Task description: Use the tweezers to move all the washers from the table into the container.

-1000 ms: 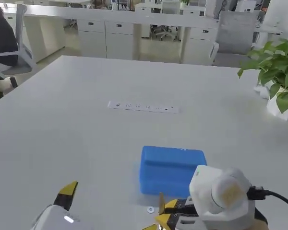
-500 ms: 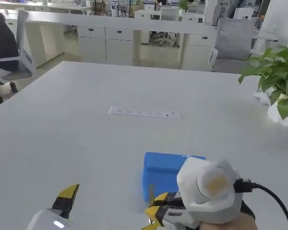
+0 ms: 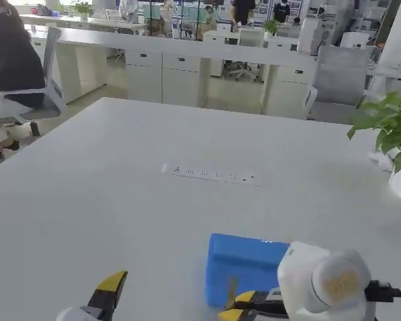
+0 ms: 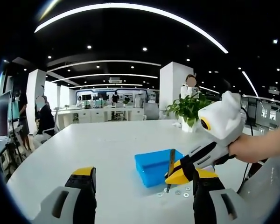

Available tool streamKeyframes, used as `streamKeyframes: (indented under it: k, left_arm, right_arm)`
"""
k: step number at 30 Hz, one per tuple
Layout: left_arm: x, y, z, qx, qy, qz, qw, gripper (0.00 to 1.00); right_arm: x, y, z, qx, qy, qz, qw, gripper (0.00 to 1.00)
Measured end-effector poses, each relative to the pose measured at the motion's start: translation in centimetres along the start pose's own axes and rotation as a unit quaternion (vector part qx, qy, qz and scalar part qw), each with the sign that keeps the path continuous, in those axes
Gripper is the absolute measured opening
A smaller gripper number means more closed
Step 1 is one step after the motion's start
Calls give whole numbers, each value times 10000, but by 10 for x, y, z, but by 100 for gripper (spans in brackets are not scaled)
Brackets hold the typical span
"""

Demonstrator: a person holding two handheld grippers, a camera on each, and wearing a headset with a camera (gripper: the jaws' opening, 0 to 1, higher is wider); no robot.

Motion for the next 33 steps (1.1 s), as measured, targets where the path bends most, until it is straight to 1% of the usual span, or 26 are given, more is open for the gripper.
streamKeyframes:
  k: [2,3,4,6,8,10,12,14,16,18,20,21,22,24,26,28,29,30,31,33]
  left_arm:
    - [2,0,-1,-38,-76,-49,10000,87]
    - [4,1,-3,-147,-145,-79,9998,88]
    - [5,2,-4,-180,-174,-108,9996,89]
    - [7,3,-6,-283,-212,-140,9993,90]
    - [8,3,-7,-332,-223,-178,9990,91]
    - [8,2,-7,-390,-231,-174,9988,91]
    - [10,0,-7,-469,-323,-231,9981,91]
    - [12,-1,-5,-513,-484,-272,9971,92]
    - [13,-1,-3,-528,-529,-282,9968,94]
    - [14,0,-2,-581,-708,-289,9954,96]
    - [14,0,-2,-632,-762,-281,9947,99]
    - [14,0,-3,-645,-737,-256,9949,99]
    - [13,0,-2,-704,-528,-203,9959,99]
    - [11,0,0,-661,-209,-94,9975,99]
    - [8,0,1,-701,-140,-25,9974,99]
    - [2,2,1,-773,16,87,9970,99]
    - [-1,3,2,-774,145,179,9967,99]
    - [-3,3,2,-779,210,242,9964,99]
    - [-4,5,1,-781,237,279,9963,99]
    - [-6,5,0,-809,193,277,9962,99]
  right_arm:
    - [4,-4,-2,29,-21,-30,10000,4]
    - [7,-7,-4,43,-24,-42,10000,4]
    - [9,-9,-5,51,-17,-60,10000,4]
    - [15,-14,-11,66,40,-150,9999,4]
    - [20,-18,-16,95,96,-196,9997,4]
    - [24,-21,-23,91,110,-220,9997,4]
    - [29,-23,-28,117,188,-325,9992,4]
    - [32,-23,-32,134,262,-397,9988,4]
    - [35,-23,-36,166,341,-469,9982,4]
    - [40,-21,-42,245,513,-609,9965,4]
    - [43,-20,-49,268,649,-724,9949,4]
    - [44,-19,-54,262,692,-751,9944,4]
    - [44,-19,-55,260,716,-760,9942,4]
    - [44,-16,-63,239,801,-775,9935,4]
    - [43,-11,-71,202,920,-773,9925,4]
    - [41,-6,-78,169,1054,-774,9913,4]
    - [41,-3,-81,142,1084,-751,9912,4]
    - [40,1,-85,98,1107,-719,9912,4]
    - [39,5,-88,77,1133,-709,9910,4]
    - [37,12,-95,29,1258,-690,9896,4]
Point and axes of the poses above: the centre of the closed fingertips' face, and the gripper's own axes: y roughly forward along the fingers, z roughly to its left, x roughly out of its top, the point moved 6 cm from there along -y, roughly backward along the fingers, and after that the axes turned 3 degrees about x, right-handed, at the moved point
